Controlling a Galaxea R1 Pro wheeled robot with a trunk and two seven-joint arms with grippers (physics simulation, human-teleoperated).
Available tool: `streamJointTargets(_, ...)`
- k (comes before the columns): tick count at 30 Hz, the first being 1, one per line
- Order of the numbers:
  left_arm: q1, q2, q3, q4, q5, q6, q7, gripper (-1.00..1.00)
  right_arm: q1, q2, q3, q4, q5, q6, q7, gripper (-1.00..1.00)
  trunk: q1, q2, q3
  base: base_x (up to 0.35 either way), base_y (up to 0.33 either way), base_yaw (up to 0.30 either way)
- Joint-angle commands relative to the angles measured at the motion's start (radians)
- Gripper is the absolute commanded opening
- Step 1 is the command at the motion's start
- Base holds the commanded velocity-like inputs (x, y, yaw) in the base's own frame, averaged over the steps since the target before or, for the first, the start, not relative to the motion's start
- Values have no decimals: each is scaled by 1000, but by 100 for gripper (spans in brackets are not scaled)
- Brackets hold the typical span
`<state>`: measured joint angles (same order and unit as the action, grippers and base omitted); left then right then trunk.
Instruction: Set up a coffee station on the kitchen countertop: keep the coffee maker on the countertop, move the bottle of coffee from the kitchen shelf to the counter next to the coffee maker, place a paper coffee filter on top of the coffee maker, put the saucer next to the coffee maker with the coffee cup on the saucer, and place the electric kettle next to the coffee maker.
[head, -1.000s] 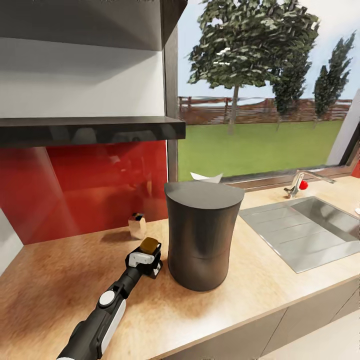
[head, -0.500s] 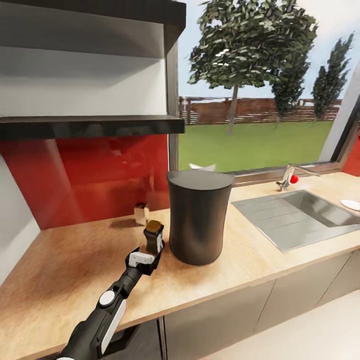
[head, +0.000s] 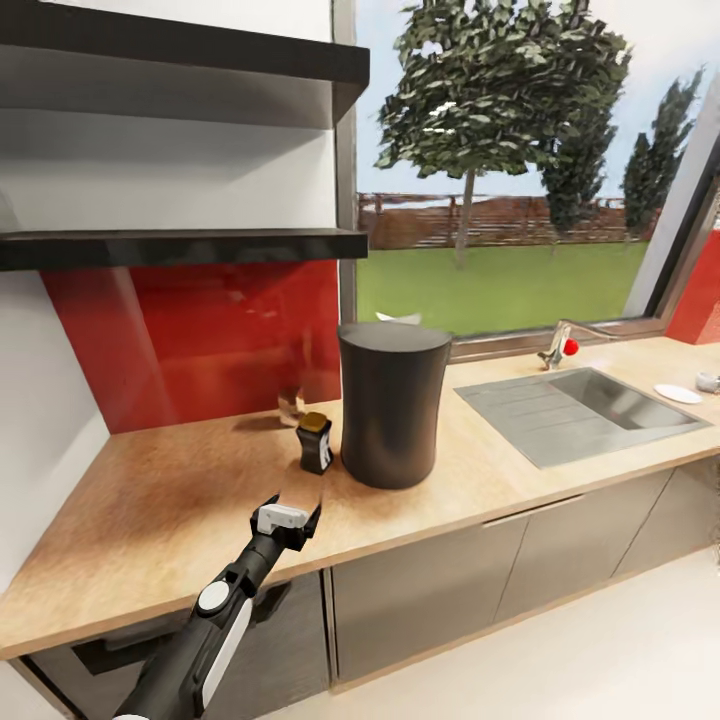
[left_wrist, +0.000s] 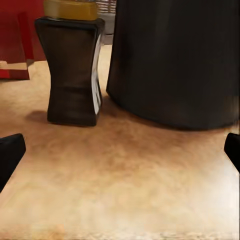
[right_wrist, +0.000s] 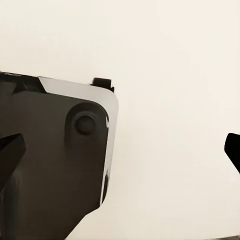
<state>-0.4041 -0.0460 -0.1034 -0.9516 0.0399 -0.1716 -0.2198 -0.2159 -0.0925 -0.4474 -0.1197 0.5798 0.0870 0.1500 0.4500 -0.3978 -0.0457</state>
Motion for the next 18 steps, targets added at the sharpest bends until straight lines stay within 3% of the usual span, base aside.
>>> streamJointTargets(1, -1, 0, 1, 1, 5, -2, -4, 100, 0, 0, -9, -3, 8, 4, 6, 100, 0, -2, -2, -271, 0, 0)
streamJointTargets(6, -1, 0, 1, 0, 7, -2, -4, 100, 0, 2, -10, -6, 8, -1, 6, 100, 0, -2, -2, -211, 0, 0)
streamJointTargets(13, -1, 1, -4, -17, 9, -3, -15, 100, 0, 6, -13, -7, 4, -3, 6, 100, 0, -2, -2, -35, 0, 0)
streamJointTargets(18, 1, 3, -45, -24, 9, -3, -50, 100, 0, 8, -15, -8, 1, -3, 6, 100, 0, -2, -2, -3, 0, 0)
